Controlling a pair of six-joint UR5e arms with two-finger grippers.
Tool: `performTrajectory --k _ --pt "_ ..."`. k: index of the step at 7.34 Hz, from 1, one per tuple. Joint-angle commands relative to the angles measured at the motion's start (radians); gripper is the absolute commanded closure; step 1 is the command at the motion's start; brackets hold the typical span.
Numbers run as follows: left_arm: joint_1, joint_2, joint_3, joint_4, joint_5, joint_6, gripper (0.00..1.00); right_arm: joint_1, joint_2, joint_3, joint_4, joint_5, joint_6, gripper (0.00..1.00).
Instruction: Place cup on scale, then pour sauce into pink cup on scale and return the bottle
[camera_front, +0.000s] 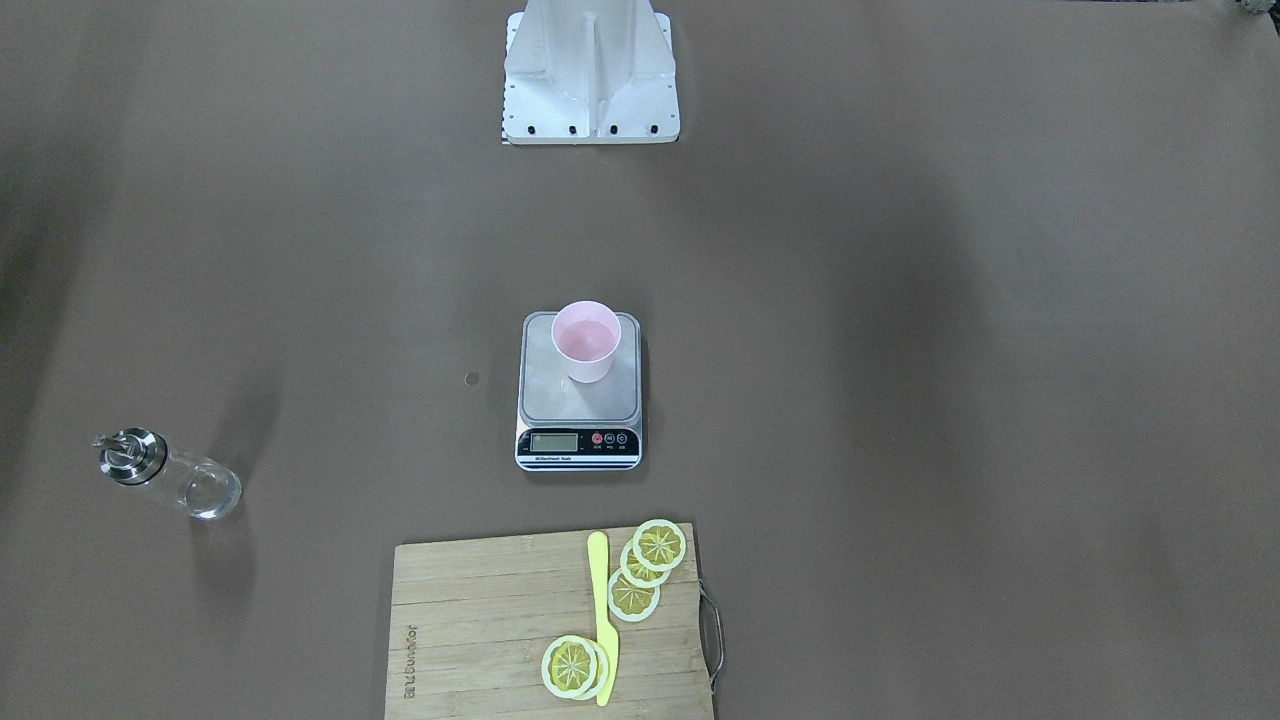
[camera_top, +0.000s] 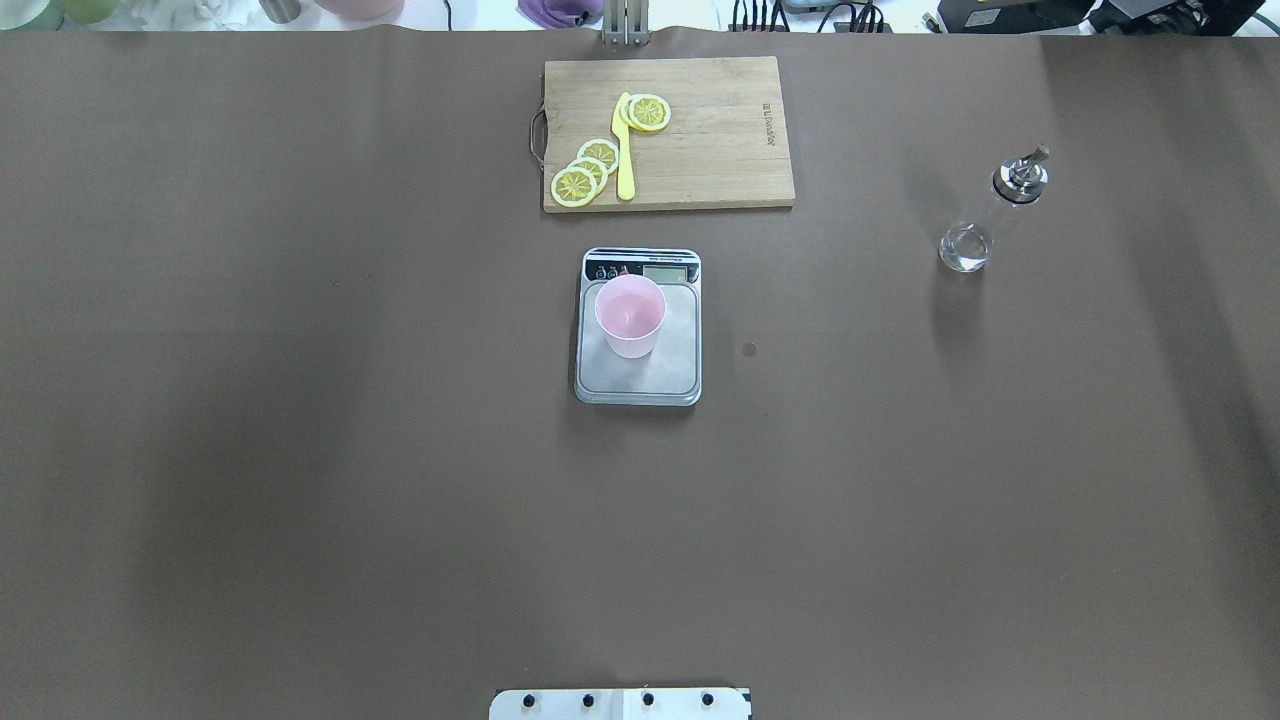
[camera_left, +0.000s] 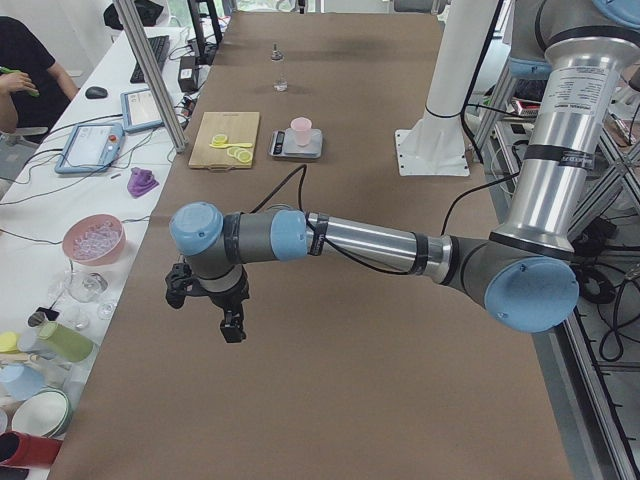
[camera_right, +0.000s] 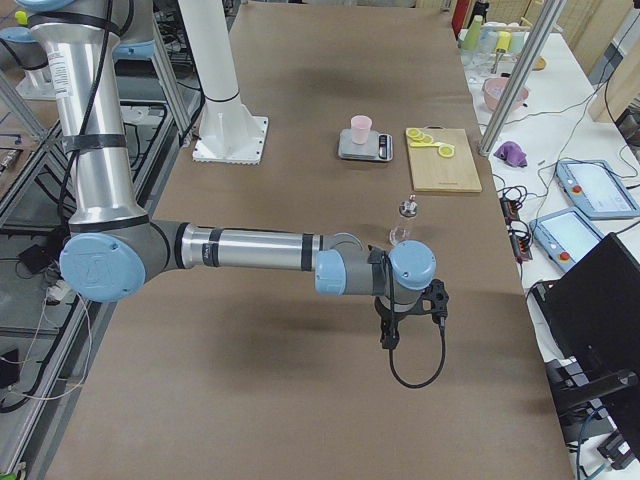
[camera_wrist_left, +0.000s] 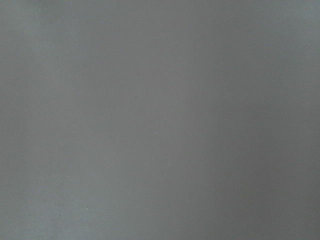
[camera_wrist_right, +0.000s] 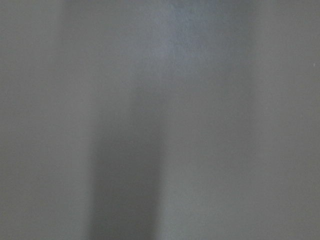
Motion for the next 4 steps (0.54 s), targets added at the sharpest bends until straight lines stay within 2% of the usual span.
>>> performTrajectory --k 1,2,4 --pt "0.000 0.016 0.002 -0.019 -0.021 -0.006 0.01 -0.038 -0.031 0.208 -0.308 -0.164 -0.011 0.00" --pt "0.000 0.014 -0.007 -0.016 -0.023 -0.006 0.01 -0.040 -0.082 0.196 -0.285 -0.151 -0.069 0.00" --pt "0.000 0.009 -0.005 -0.014 -0.023 -0.003 0.01 -0.040 -0.100 0.125 -0.181 -0.052 -0.068 0.00"
